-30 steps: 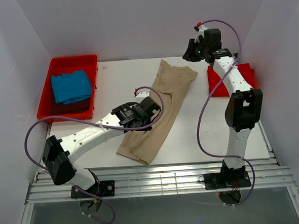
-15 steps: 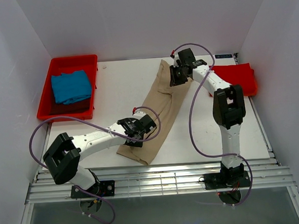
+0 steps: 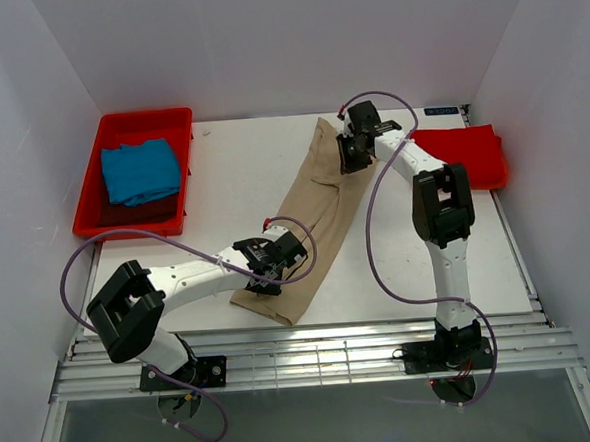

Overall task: Fold and stack the t-shirts
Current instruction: Fold the tshirt

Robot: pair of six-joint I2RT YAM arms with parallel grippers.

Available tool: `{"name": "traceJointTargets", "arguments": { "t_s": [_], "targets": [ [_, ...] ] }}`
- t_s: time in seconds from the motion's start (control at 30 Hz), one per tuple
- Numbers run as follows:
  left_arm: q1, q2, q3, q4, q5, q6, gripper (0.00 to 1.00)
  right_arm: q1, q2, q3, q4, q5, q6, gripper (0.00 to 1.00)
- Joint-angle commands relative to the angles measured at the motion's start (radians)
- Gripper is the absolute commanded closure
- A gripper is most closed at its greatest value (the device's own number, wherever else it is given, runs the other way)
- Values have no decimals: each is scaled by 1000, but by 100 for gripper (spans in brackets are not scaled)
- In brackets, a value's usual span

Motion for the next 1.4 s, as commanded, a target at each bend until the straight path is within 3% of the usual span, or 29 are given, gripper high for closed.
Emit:
{"name": "traceJointTargets", "arguments": {
  "t_s": [0.0, 0.8, 0.87, 0.9, 1.0, 1.23, 1.37],
  "targets": [
    [-1, -28, 11, -28, 15, -26, 59, -2, 47, 38, -34, 50, -2, 74],
    [-1, -112, -78, -105, 136, -89, 73, -2, 167, 42, -111, 136, 39, 74],
    [-1, -112, -70, -98, 125, -79, 71, -2, 167, 52, -115, 129, 41, 74],
    [-1, -114, -66, -95, 113, -79, 61, -2, 168, 55, -117, 129, 39, 74],
    [-1, -135, -46, -92, 70, -90, 53, -2, 167, 58, -125, 132, 36, 74],
    [1, -195, -53, -49, -42, -81, 50, -2, 167, 49, -126, 120, 30, 74],
    [30, -220, -91, 37, -19, -49, 49, -2, 168, 49, -128, 116, 31, 74]
  ]
}}
